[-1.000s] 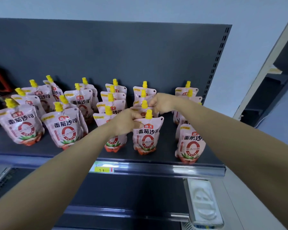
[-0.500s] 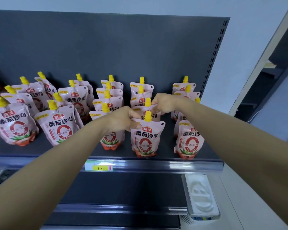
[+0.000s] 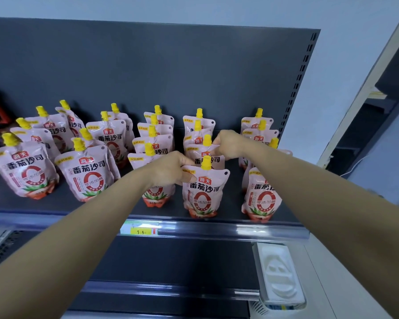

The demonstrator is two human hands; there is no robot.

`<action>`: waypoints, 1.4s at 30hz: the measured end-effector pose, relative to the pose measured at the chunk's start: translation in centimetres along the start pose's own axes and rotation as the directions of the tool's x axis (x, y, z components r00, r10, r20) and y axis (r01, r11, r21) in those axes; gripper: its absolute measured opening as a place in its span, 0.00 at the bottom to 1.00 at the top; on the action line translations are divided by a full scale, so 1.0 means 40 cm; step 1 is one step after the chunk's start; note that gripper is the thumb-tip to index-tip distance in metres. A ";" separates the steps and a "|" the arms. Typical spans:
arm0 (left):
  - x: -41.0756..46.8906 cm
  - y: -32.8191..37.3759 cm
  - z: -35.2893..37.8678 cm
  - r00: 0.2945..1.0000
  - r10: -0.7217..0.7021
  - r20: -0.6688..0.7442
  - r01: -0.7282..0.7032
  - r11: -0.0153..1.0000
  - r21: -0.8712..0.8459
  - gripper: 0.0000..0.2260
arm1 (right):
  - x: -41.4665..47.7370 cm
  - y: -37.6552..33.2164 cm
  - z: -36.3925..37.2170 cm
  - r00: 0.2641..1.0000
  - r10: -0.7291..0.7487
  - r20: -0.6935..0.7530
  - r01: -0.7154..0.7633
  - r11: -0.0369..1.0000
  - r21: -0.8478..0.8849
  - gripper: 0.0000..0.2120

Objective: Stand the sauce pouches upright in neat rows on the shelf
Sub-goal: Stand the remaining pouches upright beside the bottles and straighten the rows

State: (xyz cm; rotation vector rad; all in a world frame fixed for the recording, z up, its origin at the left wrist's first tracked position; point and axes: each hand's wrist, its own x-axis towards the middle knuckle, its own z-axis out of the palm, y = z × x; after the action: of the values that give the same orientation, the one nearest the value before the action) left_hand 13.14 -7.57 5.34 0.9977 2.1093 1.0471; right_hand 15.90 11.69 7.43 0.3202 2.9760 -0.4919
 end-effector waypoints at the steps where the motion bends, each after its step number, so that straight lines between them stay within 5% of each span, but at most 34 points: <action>1: -0.002 0.000 0.000 1.000 0.002 0.002 -0.002 1.000 0.003 0.09 | -0.002 0.001 -0.002 1.000 0.000 0.013 0.000 1.000 0.012 0.10; 13: -0.015 0.013 -0.022 0.999 0.046 0.021 -0.046 0.999 0.013 0.08 | -0.040 -0.002 -0.051 0.986 0.082 0.144 -0.082 0.997 -0.003 0.08; 16: -0.022 0.029 -0.050 0.998 0.060 0.030 -0.056 0.992 -0.115 0.15 | -0.050 0.001 -0.112 0.987 0.066 0.148 -0.091 0.981 0.173 0.14; 18: -0.017 0.038 -0.070 0.996 0.080 -0.035 -0.084 0.990 -0.115 0.14 | -0.050 0.002 -0.149 0.986 0.056 0.159 -0.101 0.950 0.294 0.18; 22: 0.015 0.066 -0.109 0.966 0.111 -0.235 -0.144 0.981 -0.130 0.11 | -0.023 0.002 -0.165 0.997 0.080 -0.006 -0.076 0.971 0.228 0.15; 26: 0.060 0.089 -0.149 0.937 0.164 -0.310 -0.153 0.987 0.057 0.10 | 0.014 0.004 -0.143 0.987 0.117 -0.106 -0.097 0.980 0.173 0.13; 31: 0.117 0.073 -0.151 0.978 0.116 -0.171 -0.063 0.956 0.288 0.09 | 0.075 0.001 -0.145 0.983 0.092 -0.161 -0.074 0.990 0.120 0.17; 36: 0.197 0.064 -0.176 0.935 0.117 -0.335 0.031 0.914 0.404 0.11 | 0.163 0.009 -0.156 0.989 0.064 -0.131 -0.058 0.997 0.045 0.24; 42: 0.264 0.067 -0.182 0.989 -0.054 -0.137 0.123 0.819 0.561 0.11 | 0.265 0.021 -0.144 1.000 0.024 0.013 -0.023 0.997 -0.077 0.20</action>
State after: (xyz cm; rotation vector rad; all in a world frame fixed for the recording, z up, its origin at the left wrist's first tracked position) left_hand 2.81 -0.79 9.68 1.1065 2.6136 0.4236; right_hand 5.37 16.36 11.10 0.3431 2.9645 -0.3740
